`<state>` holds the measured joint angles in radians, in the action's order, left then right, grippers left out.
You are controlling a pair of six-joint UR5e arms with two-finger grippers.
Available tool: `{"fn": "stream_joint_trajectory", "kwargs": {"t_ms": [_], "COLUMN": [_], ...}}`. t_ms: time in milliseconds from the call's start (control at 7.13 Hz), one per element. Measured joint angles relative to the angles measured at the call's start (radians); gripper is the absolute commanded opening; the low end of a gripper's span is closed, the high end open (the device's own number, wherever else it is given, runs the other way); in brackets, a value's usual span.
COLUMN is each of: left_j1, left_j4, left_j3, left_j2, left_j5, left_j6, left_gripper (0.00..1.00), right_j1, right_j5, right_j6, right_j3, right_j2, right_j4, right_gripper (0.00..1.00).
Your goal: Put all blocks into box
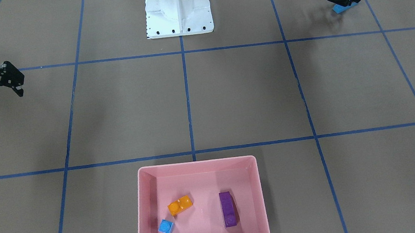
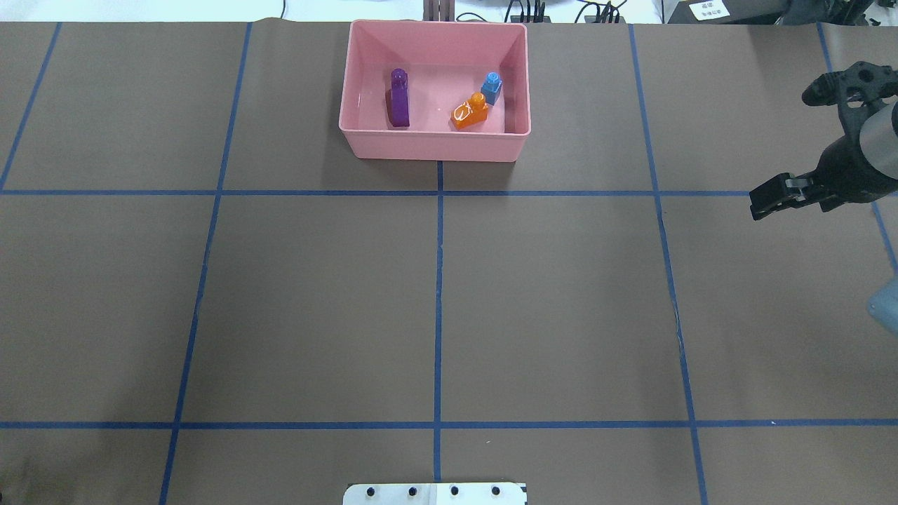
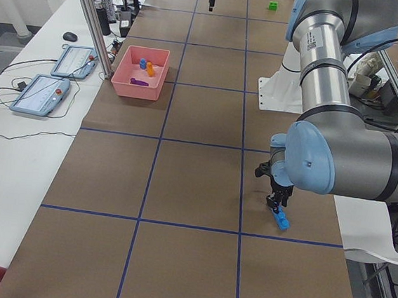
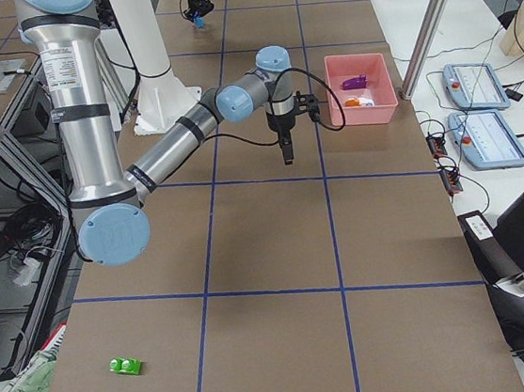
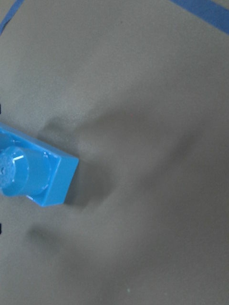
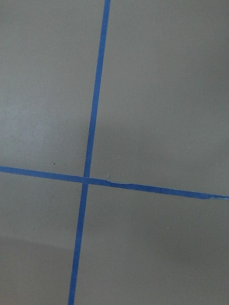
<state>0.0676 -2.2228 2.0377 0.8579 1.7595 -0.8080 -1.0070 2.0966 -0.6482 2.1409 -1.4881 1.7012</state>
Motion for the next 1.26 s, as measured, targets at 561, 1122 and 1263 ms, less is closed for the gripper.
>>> {"fn": "stream_joint_trajectory", "kwargs": {"t_ms": [561, 1122, 1263], "left_j1": [-0.076, -0.407, -0.493], "left_j4": [-0.003, 0.0, 0.007], "left_j3": [0.066, 0.179, 0.181], "left_j2": [-0.009, 0.133, 0.191], "left_j5": [-0.062, 0.125, 0.178], "left_j6": [0.007, 0.0, -0.001], "left_gripper": [0.0, 0.0, 0.0], "right_j1": [0.001, 0.0, -0.002], "right_j5": [0.006, 0.011, 0.011], "right_j6": [0.001, 0.007, 0.013], "right_j3": [-0.002, -0.003, -0.003], "right_j2": [0.007, 0.008, 0.007], "right_j4": [-0.001, -0.002, -0.002], "right_gripper": [0.99, 0.99, 0.99]}}
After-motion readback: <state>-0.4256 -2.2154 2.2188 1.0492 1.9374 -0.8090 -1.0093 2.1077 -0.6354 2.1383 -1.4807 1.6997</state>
